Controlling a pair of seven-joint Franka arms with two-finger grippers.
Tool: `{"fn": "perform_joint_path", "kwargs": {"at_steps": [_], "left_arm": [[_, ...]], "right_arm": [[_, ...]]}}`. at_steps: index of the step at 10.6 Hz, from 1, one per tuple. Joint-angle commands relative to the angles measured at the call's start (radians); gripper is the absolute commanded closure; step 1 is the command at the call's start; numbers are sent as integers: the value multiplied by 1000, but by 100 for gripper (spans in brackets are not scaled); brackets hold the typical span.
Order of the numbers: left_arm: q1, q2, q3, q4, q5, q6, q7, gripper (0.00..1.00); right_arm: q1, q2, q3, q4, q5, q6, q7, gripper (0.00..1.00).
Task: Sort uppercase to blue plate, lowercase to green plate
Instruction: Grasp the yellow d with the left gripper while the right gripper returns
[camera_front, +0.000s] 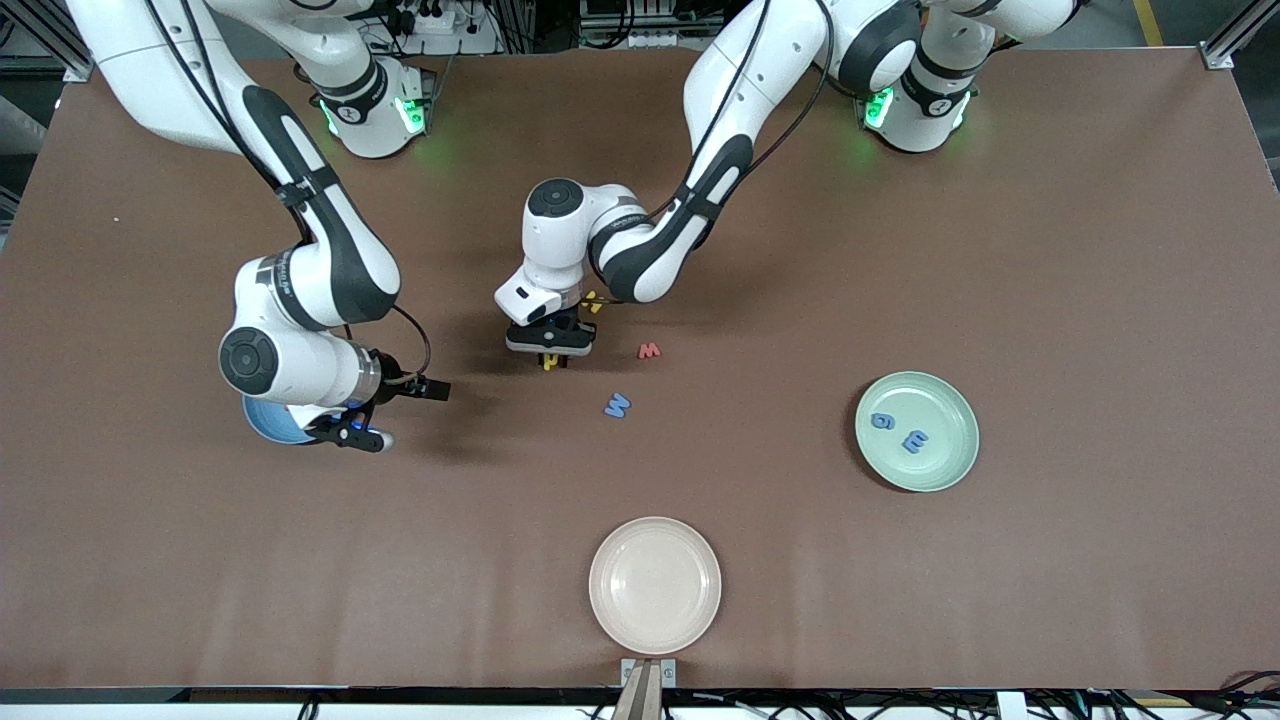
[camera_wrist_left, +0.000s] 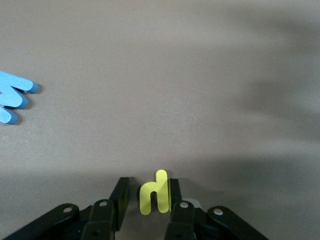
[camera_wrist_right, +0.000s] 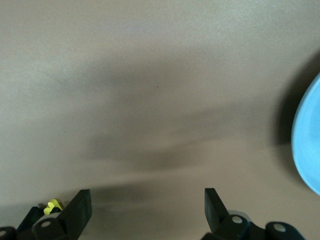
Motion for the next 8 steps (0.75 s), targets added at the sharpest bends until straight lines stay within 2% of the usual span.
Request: {"fn": "perform_joint_path", "kwargs": {"at_steps": [1, 3, 8], "left_arm": [[-16, 25, 17, 28, -11, 6, -14, 64], [-16, 25, 16, 28, -11, 6, -14, 65], [-16, 15, 19, 27, -11, -2, -14, 99]], "right_arm": [[2, -2, 6, 8, 7, -1, 37, 0], [4, -2, 6, 7, 4, 0, 28, 0], [2, -2, 6, 7, 4, 0, 27, 0]]}}
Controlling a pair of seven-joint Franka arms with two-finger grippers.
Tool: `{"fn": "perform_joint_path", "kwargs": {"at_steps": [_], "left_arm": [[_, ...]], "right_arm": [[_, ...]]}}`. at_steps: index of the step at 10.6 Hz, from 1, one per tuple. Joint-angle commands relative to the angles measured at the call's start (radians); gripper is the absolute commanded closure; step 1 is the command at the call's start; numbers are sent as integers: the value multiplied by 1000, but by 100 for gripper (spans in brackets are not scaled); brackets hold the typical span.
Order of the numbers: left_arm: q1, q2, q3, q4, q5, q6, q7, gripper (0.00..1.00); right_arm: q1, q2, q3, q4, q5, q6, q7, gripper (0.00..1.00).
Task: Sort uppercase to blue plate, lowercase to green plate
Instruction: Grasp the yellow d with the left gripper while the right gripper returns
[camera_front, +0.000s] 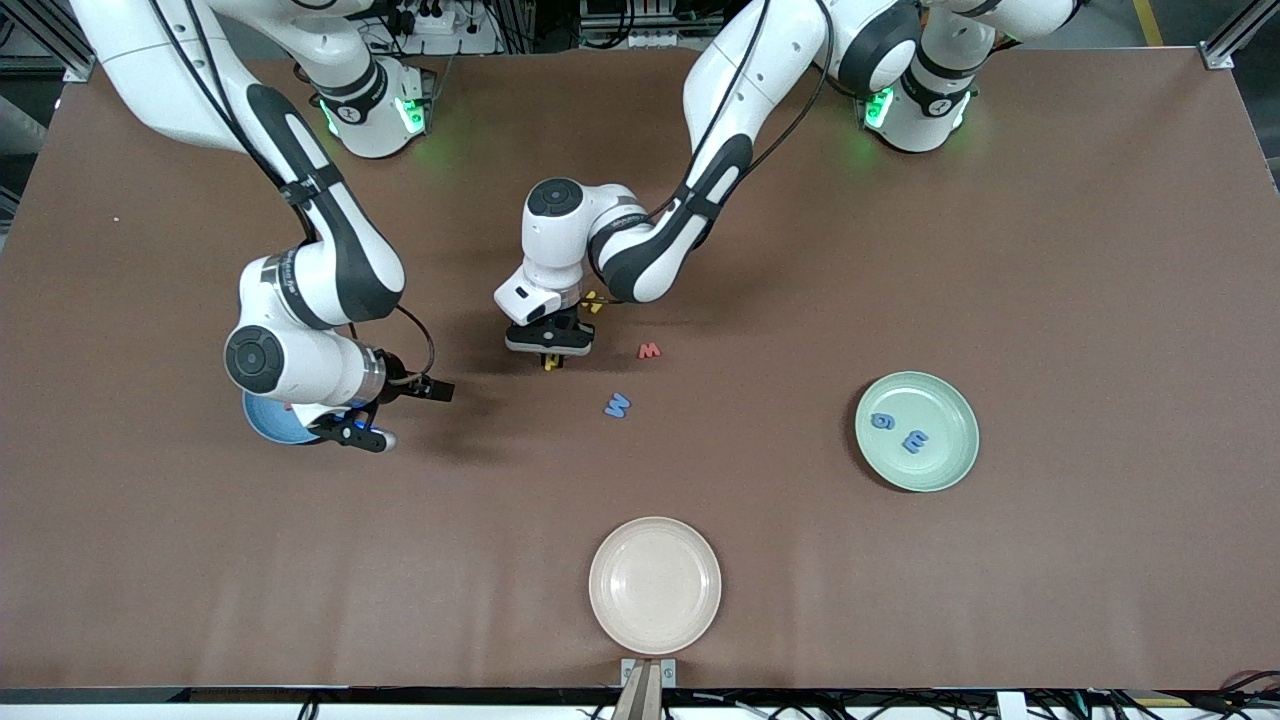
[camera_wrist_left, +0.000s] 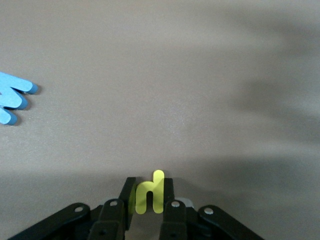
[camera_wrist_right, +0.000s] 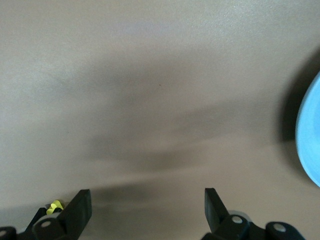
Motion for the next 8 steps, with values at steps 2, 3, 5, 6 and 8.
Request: {"fn": "perform_joint_path", "kwargs": {"at_steps": [2, 3, 5, 6, 8], "left_arm": [[-15, 7, 16, 24, -11, -8, -13, 100], [-13, 2, 19, 23, -8, -38, -3, 100], [-10, -48, 33, 20, -9, -83, 7, 100], [-2, -73, 31, 18, -12, -133, 7, 100], [48, -149, 33, 14, -9, -219, 23, 100]], "right_arm": [[-2, -2, 5, 5, 2, -1, 12, 0], [-2, -2, 5, 5, 2, -1, 12, 0], [-2, -2, 5, 5, 2, -1, 12, 0], [-1, -2, 5, 5, 4, -1, 14, 0], [1, -2, 5, 3, 4, -1, 26, 0]]}}
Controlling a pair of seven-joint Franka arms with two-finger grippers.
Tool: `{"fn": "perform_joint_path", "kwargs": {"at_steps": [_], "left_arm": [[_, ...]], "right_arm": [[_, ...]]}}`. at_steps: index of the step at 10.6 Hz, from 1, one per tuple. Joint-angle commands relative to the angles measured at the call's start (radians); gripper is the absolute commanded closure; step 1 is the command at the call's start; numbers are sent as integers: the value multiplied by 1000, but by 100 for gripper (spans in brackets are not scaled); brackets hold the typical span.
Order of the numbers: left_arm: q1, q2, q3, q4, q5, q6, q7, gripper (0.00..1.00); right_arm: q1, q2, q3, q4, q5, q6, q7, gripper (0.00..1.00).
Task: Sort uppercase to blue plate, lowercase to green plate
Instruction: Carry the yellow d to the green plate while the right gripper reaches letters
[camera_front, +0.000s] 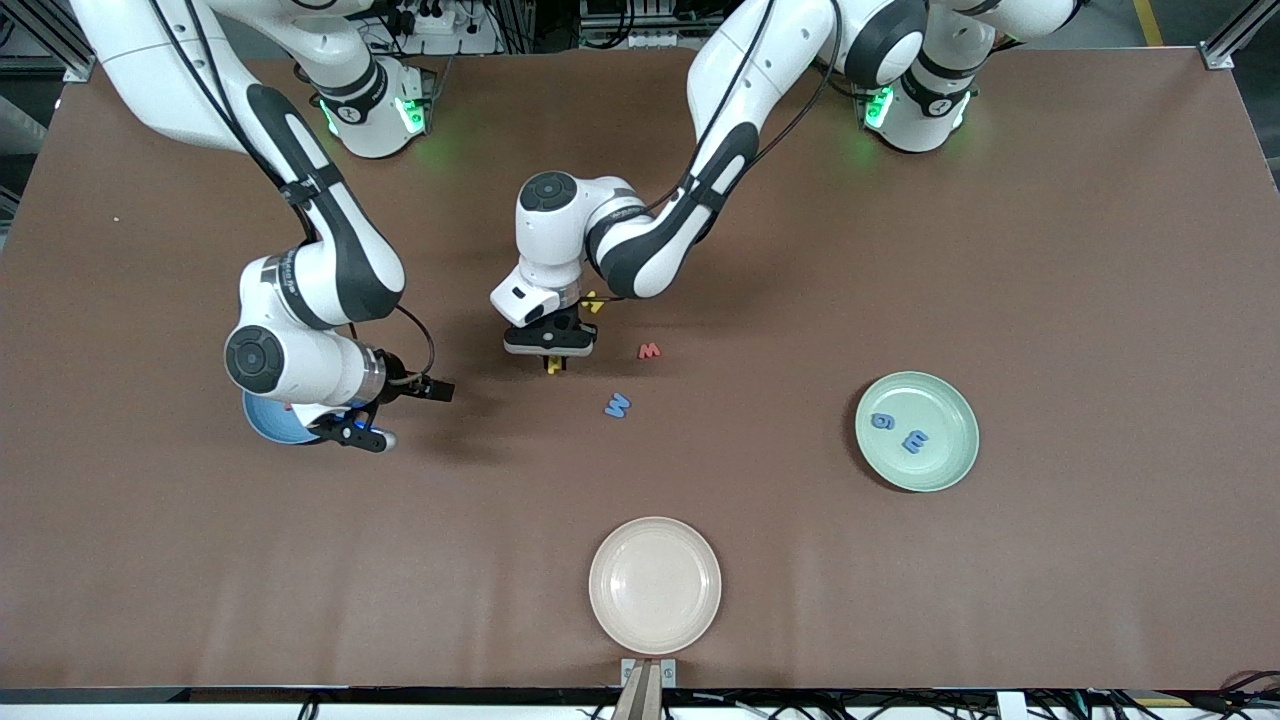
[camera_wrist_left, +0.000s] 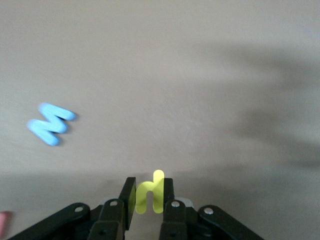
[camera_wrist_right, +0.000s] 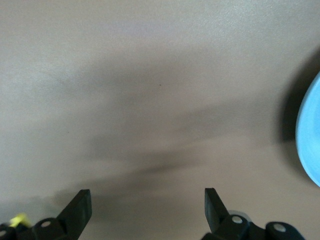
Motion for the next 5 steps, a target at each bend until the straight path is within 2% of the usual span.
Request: {"fn": "perform_joint_path", "kwargs": {"at_steps": [1, 2, 4, 5], "left_arm": [[74, -106, -2, -25, -14, -106, 71, 100], [105, -135, -10, -28, -17, -165, 129, 100], [174, -203, -10, -30, -43, -317, 238, 100], [218, -239, -9, -34, -44, -410, 369, 100]], "right_arm": [[7, -2, 7, 3, 7, -3, 28, 0], [16, -4, 10, 3, 10, -4, 57, 0], [33, -5, 65, 6, 2, 2, 225, 0], [46, -4, 71, 3, 4, 20, 268, 0]]}}
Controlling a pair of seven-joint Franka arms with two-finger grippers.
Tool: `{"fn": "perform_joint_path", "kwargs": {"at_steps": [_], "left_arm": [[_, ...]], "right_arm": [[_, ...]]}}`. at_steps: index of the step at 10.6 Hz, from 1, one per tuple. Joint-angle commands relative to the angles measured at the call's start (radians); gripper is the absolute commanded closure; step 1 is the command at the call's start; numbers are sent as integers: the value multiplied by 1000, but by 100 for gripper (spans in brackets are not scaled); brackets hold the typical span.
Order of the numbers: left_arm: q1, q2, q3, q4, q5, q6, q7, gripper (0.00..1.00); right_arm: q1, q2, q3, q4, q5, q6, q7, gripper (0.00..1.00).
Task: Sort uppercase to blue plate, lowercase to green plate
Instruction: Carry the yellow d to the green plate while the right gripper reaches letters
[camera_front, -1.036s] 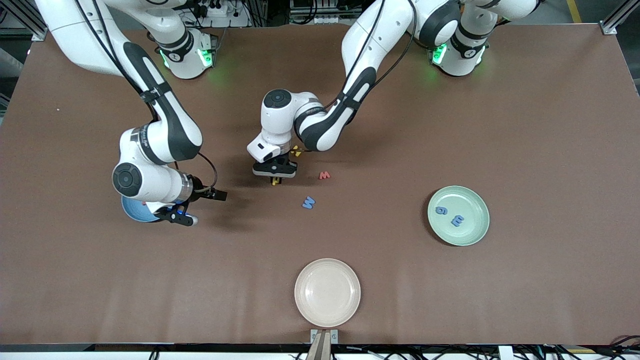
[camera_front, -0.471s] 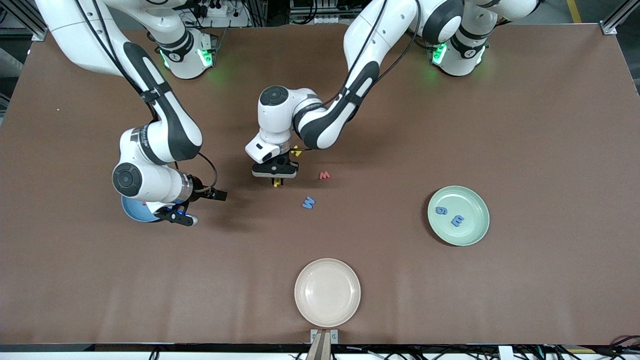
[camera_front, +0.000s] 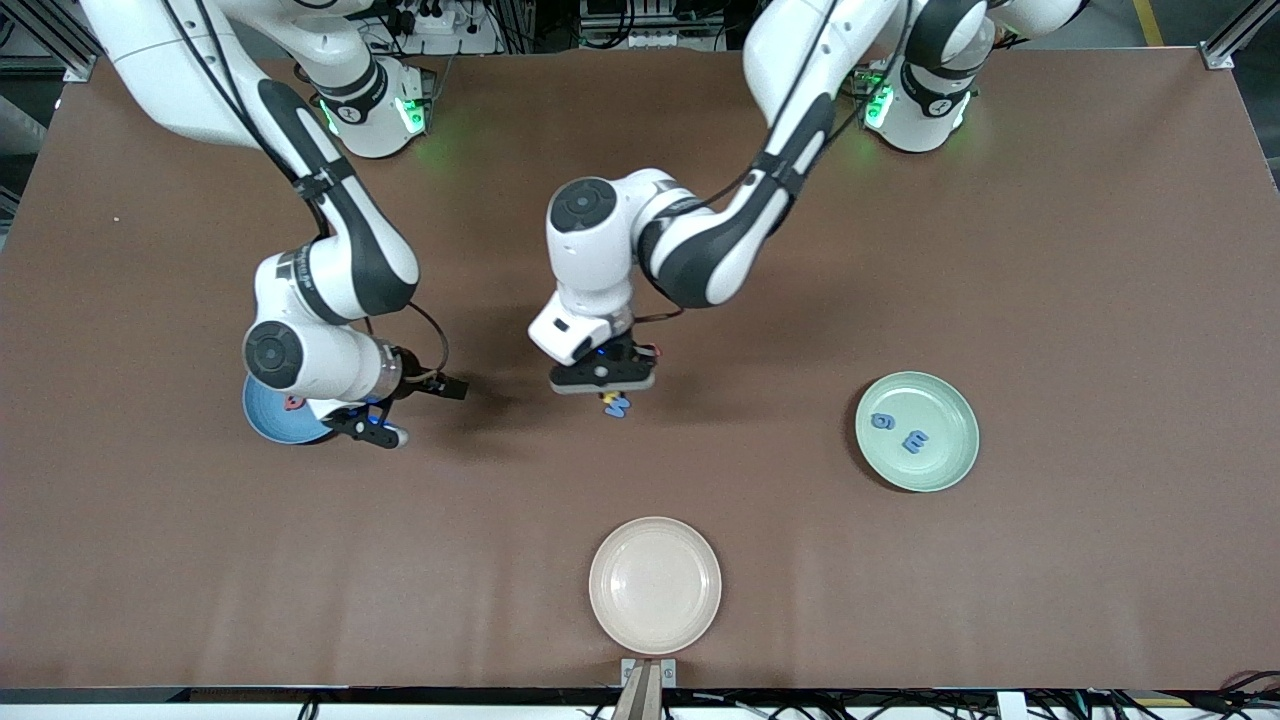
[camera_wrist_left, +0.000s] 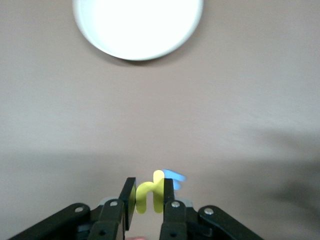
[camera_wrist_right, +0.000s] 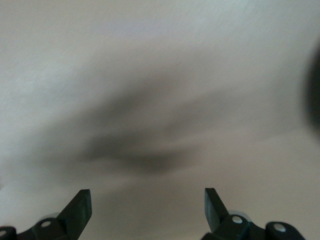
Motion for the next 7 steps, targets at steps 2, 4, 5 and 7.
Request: {"fn": "perform_joint_path", "kwargs": {"at_steps": [2, 4, 5, 7], "left_arm": [[141, -111, -9, -39, -25, -229, 362, 100], [215, -121, -8, -50, -25, -309, 463, 100], [261, -119, -8, -65, -23, -326, 522, 100], [367, -121, -11, -111, -25, -326, 626, 100]], "right_arm": [[59, -2, 25, 0, 2, 36, 210, 0], [116, 12, 25, -2, 1, 79, 356, 0], [140, 24, 25, 0, -10, 84, 408, 0], [211, 38, 23, 0, -100, 85, 555, 0]]}}
